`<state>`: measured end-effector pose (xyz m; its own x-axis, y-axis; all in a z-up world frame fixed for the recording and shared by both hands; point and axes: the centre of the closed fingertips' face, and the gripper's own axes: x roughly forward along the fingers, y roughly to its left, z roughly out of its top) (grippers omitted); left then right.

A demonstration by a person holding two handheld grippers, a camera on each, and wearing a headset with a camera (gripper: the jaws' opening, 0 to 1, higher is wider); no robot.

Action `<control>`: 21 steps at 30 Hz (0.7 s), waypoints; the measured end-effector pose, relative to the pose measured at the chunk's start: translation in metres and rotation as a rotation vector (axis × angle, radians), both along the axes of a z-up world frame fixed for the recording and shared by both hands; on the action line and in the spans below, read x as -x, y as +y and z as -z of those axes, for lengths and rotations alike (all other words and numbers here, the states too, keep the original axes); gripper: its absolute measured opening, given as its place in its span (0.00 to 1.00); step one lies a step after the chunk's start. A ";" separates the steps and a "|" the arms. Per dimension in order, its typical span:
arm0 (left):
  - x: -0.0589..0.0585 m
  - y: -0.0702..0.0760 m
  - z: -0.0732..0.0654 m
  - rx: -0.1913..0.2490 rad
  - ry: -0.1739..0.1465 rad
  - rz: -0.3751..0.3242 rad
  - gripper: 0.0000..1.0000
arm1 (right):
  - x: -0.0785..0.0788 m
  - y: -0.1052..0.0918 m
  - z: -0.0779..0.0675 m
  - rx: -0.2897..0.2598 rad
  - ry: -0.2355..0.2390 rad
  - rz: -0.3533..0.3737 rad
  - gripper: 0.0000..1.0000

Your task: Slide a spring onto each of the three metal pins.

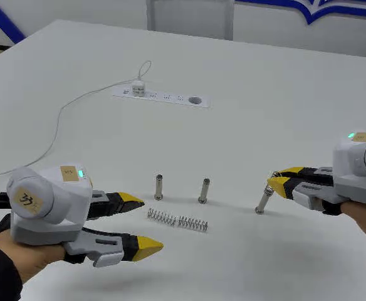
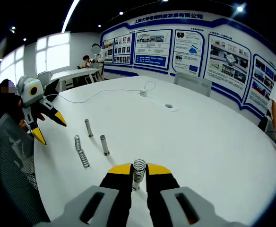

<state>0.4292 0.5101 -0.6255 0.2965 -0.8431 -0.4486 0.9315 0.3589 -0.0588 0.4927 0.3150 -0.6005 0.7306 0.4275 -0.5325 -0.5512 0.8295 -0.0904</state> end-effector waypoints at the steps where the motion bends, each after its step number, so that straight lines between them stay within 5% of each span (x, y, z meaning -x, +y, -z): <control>1: 0.000 0.000 0.000 -0.002 -0.001 0.000 0.51 | 0.000 0.000 0.003 -0.003 0.002 -0.001 0.12; 11: 0.000 0.001 0.001 -0.008 0.000 0.000 0.50 | -0.001 -0.004 0.033 0.009 0.035 0.006 0.12; 21: -0.001 0.002 0.002 -0.011 -0.001 0.002 0.49 | -0.001 -0.006 0.048 0.033 0.058 0.002 0.12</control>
<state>0.4299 0.5118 -0.6272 0.2951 -0.8388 -0.4575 0.9323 0.3575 -0.0541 0.4937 0.3089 -0.6488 0.6986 0.4078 -0.5880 -0.5549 0.8276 -0.0853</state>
